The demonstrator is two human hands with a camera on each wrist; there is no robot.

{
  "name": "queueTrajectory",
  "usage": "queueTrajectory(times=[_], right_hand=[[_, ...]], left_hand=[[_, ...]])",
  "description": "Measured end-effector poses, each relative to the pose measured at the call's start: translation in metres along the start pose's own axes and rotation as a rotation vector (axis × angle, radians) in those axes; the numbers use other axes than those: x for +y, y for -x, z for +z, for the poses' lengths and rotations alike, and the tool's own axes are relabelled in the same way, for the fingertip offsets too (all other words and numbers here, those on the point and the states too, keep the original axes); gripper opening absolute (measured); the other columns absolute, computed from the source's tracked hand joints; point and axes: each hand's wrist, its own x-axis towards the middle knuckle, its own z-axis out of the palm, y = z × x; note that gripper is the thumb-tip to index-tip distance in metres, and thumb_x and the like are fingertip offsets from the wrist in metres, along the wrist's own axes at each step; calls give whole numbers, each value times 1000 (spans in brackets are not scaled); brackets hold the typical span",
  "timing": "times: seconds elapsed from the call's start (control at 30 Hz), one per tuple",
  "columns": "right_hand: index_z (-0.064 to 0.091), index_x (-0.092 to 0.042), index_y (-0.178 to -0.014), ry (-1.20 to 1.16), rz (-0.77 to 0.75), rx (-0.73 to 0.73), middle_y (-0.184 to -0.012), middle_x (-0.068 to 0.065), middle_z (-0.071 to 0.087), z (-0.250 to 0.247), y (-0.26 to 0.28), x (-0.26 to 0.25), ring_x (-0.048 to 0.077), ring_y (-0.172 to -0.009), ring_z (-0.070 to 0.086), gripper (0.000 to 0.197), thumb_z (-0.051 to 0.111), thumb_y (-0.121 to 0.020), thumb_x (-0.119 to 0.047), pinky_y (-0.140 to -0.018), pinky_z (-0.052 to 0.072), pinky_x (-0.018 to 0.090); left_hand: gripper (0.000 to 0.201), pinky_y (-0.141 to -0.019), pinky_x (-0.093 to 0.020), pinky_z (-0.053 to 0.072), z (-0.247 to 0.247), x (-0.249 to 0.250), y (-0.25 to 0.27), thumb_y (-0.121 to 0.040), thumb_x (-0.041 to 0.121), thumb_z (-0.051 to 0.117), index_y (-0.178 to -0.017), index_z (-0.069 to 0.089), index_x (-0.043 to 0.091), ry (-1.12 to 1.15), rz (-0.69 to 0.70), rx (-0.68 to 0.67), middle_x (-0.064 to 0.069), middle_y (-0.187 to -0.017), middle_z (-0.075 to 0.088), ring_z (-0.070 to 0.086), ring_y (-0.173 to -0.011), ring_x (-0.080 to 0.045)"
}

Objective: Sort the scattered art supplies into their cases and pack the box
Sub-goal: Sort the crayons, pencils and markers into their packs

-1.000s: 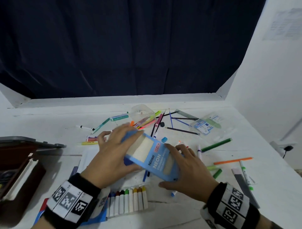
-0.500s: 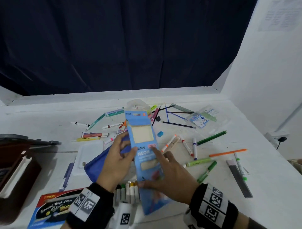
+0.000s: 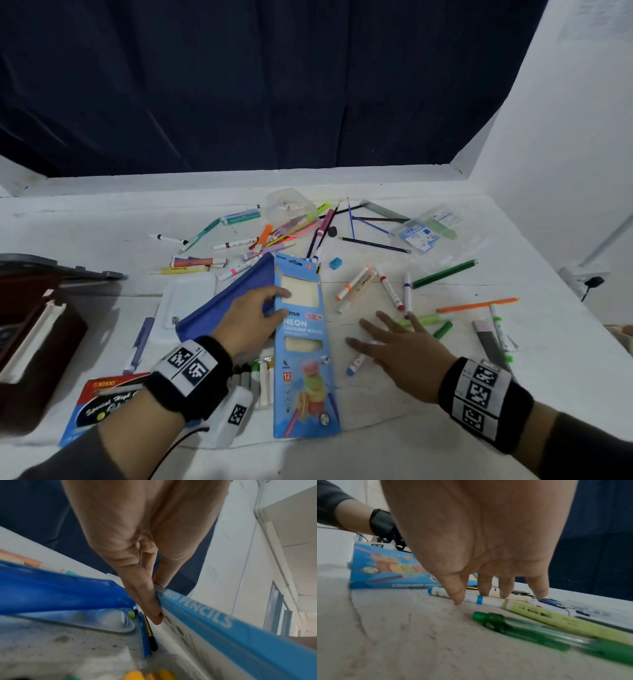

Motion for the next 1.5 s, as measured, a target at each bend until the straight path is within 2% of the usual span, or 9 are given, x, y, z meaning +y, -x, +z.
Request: queueTrajectory(times=[0.13, 0.27, 0.43, 0.63, 0.77, 0.93, 1.27, 1.4, 1.5], right_hand=[[33, -37, -150, 59, -40, 35, -160, 2, 27, -11, -15, 10, 26, -145, 29, 48, 38, -104, -23, -117, 28, 49], [65, -29, -122, 66, -40, 107, -132, 0, 58, -16, -27, 21, 25, -124, 53, 28, 49, -100, -27, -97, 50, 41], [69, -28, -120, -10, 4, 191, -128, 0, 60, -20, -32, 35, 24, -120, 54, 31, 53, -96, -15, -98, 45, 34], [70, -17, -104, -77, 34, 268, -118, 4, 60, -24, -34, 36, 28, -112, 55, 33, 52, -83, 0, -90, 48, 38], [66, -17, -94, -117, 53, 328, -97, 7, 63, -27, -35, 37, 34, -89, 61, 37, 62, -65, 7, -68, 50, 41], [49, -23, -138, -244, 77, 276, -132, 6, 51, -23, -32, 42, 31, -117, 53, 62, 55, -81, 3, -88, 51, 44], [31, -24, -152, -279, 126, 199, -157, 6, 29, -27, -30, 31, 23, -144, 29, 52, 40, -101, -31, -112, 35, 37], [24, -36, -153, -248, 113, 127, -163, 5, 17, -24, -35, 27, 23, -150, 15, 64, 39, -96, -61, -118, 27, 43], [28, -39, -151, -212, 95, 43, -164, 2, 15, -25, -37, 27, 26, -151, 9, 72, 32, -88, -74, -119, 23, 48]], left_hand=[[23, -66, -12, 48, 8, 8, -18, -95, 23, 66, -117, 61, 30, -83, -24, -57, -3, -113, 63, 64, -103, -17], [30, -62, -6, 49, 18, 17, -24, -96, 22, 65, -125, 61, 22, -175, -21, -50, -5, -116, 63, 62, -96, -13], [33, -63, -6, 43, 13, 19, -24, -93, 26, 68, -125, 63, 20, -218, -26, -39, 0, -108, 62, 59, -90, -10], [28, -72, -38, 63, 29, 34, -33, -91, 20, 72, -118, 66, 13, -59, -81, -101, -7, -94, 59, 69, -83, -25], [33, -69, -38, 63, 52, 32, -30, -87, 17, 77, -116, 62, 12, -26, -102, -167, -13, -95, 61, 69, -82, -25], [36, -73, -41, 61, 64, 34, -36, -90, 27, 73, -119, 53, 17, -239, -10, -198, -11, -103, 64, 69, -84, -27], [51, -92, -32, 45, 58, 36, -44, -95, 42, 59, -141, 47, 21, -648, 208, -349, -2, -129, 48, 53, -116, -22], [68, -102, -37, 42, 52, 36, -39, -96, 50, 56, -154, 30, 27, -731, 254, -346, 0, -144, 48, 43, -129, -25], [59, -95, -41, 46, 44, 38, -34, -93, 53, 57, -144, 41, 28, -830, 290, -222, -1, -132, 56, 46, -120, -25]])
